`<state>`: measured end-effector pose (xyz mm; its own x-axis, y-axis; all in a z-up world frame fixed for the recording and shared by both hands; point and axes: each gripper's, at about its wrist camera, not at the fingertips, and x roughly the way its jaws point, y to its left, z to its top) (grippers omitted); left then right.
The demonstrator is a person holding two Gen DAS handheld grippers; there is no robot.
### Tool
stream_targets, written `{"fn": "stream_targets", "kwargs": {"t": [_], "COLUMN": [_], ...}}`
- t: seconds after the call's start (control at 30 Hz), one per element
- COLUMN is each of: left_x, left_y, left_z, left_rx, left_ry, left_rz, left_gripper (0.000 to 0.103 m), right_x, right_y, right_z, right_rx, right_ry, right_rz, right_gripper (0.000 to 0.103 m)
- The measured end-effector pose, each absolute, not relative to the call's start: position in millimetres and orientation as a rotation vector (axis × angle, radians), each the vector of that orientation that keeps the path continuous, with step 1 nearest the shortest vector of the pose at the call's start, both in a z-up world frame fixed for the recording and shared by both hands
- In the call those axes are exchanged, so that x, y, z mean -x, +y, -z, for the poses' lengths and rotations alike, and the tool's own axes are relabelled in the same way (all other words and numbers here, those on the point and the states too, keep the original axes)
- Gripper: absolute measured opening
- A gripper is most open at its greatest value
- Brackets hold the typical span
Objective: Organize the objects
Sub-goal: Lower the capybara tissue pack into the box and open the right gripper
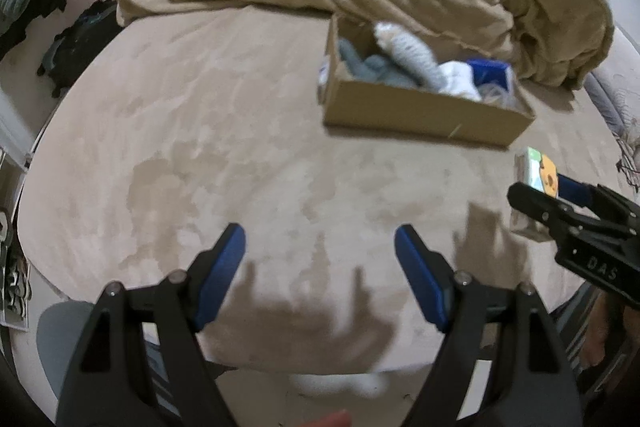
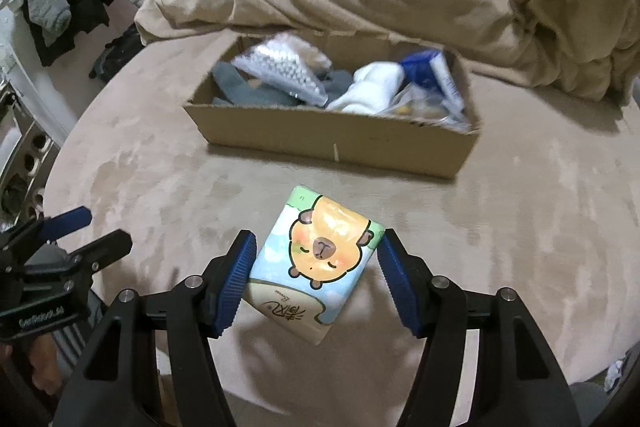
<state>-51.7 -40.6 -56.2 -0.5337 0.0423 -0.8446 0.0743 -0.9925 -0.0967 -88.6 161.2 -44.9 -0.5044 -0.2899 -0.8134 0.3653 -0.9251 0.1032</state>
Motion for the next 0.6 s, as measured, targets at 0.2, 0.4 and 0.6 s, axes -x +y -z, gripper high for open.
{"fn": "stream_targets", "kwargs": {"t": [0.2,0.4,0.6], "left_x": [61,82,121], "left_y": [-32,-29,-26], "left_z": [32,13,15], "left_rx": [-1.466,-1.404,-1.376], "left_ry": [0.181,0.171,0.148], "left_rz": [2.789,2.830,2.838], "left_gripper": [0.079,0.079,0.079], "right_x": [94,119,165], "right_y": [169,163,152], "right_z": [9,-12,-10], "right_rx": [-1.200,-1.127,-1.102], "right_ry": [0.113,0.115,0.123], "right_rz": [2.491,2.518,2.519], "right_gripper": [0.066,0.066,0.066]}}
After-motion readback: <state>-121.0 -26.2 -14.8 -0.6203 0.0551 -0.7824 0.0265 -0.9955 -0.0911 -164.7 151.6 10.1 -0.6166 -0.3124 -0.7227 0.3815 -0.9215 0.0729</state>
